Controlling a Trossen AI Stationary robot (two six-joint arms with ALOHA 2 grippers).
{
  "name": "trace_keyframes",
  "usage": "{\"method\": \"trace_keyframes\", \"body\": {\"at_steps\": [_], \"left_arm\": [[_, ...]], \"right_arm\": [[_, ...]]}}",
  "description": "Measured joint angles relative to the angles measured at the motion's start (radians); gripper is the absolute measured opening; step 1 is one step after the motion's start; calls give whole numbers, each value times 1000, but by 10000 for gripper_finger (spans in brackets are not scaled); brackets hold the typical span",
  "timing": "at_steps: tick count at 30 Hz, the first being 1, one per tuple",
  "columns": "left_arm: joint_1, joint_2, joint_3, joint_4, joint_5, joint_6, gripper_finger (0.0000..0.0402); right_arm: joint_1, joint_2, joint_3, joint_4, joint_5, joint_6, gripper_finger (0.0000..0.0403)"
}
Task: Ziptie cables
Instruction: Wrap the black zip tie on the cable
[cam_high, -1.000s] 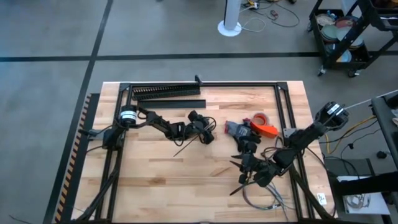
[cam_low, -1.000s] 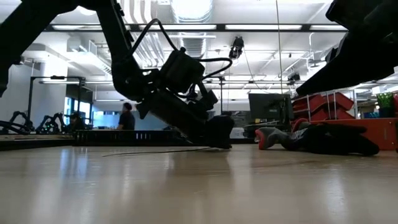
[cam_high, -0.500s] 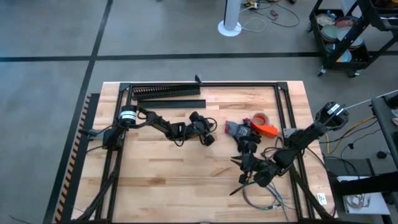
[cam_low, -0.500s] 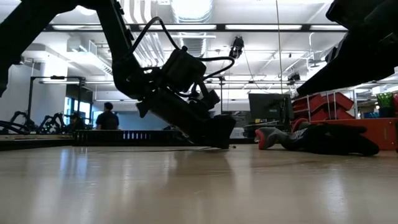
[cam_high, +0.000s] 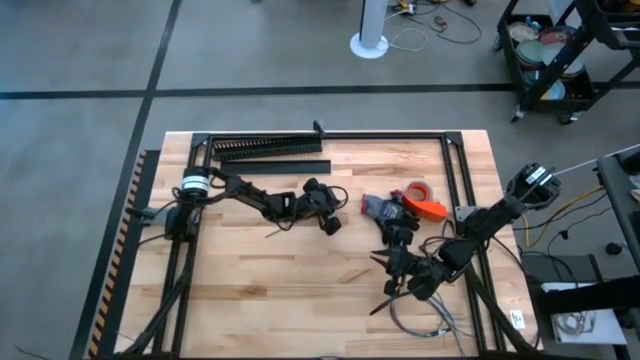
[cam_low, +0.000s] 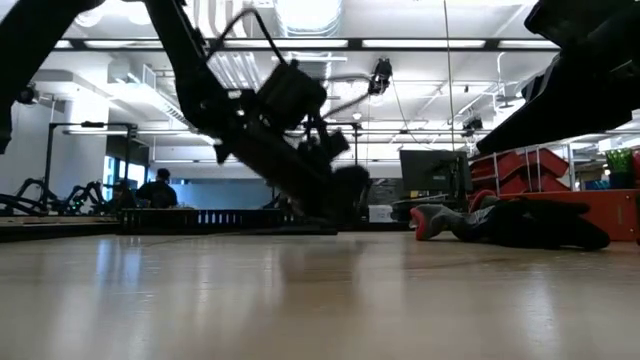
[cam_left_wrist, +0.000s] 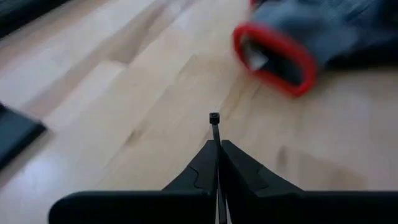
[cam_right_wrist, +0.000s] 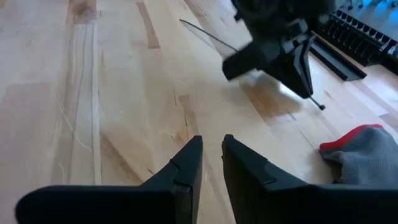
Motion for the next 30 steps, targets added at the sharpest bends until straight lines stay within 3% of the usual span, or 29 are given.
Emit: {"method": "trace_keyframes", "body": {"at_steps": [4, 12, 16, 21, 30], "left_arm": [[0, -48, 1, -27, 110, -13, 1], [0, -135, -51, -6, 370, -147, 0], [3, -176, -124, 160, 497, -267, 0], [8, -182, -209, 346, 655, -422, 0], [-2, -184, -268, 698, 812, -561, 0]], "right_arm": [[0, 1, -1, 1, 3, -25, 70], [4, 110, -7, 13, 152, -37, 98], [4, 191, -5, 100, 219, -85, 106], [4, 264, -5, 317, 294, -267, 111], [-31, 273, -5, 735, 233, -635, 94]]}}
